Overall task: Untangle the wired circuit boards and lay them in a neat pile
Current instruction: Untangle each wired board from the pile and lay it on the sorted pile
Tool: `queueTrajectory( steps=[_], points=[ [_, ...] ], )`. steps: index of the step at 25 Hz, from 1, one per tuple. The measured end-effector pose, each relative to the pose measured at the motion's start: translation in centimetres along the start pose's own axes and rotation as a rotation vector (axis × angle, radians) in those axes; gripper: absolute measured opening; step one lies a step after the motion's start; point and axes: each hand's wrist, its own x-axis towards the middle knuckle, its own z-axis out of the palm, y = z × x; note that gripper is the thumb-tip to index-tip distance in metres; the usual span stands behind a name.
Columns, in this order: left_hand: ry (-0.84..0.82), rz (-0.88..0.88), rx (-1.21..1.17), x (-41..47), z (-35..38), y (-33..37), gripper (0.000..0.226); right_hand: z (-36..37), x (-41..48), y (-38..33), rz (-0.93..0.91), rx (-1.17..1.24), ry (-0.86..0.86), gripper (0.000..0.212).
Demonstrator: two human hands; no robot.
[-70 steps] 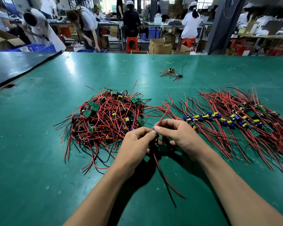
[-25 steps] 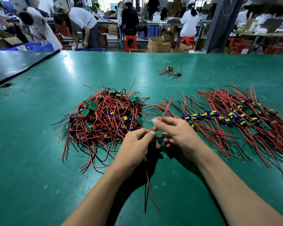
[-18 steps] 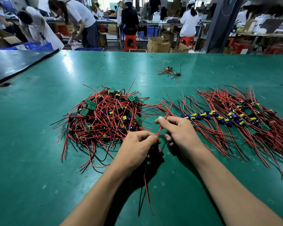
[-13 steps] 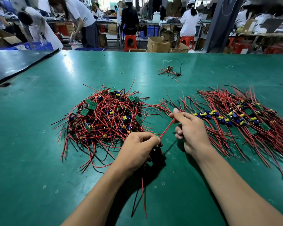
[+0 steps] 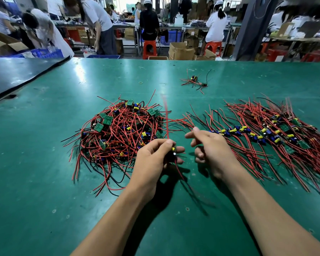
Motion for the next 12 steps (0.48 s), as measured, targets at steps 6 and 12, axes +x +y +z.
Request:
queueTrajectory(
  steps=[6,12],
  points=[
    [0.082,0.019,-0.247,-0.1,0.0,1.4,0.016,1.2,-1.5,0.8,-0.358,-0.572,-0.27,0.017],
    [0.099,-0.069,-0.306,0.0,-0.2,1.4,0.025,2.5,-2.4,0.1,-0.375,-0.364,-0.266,0.033]
  ],
)
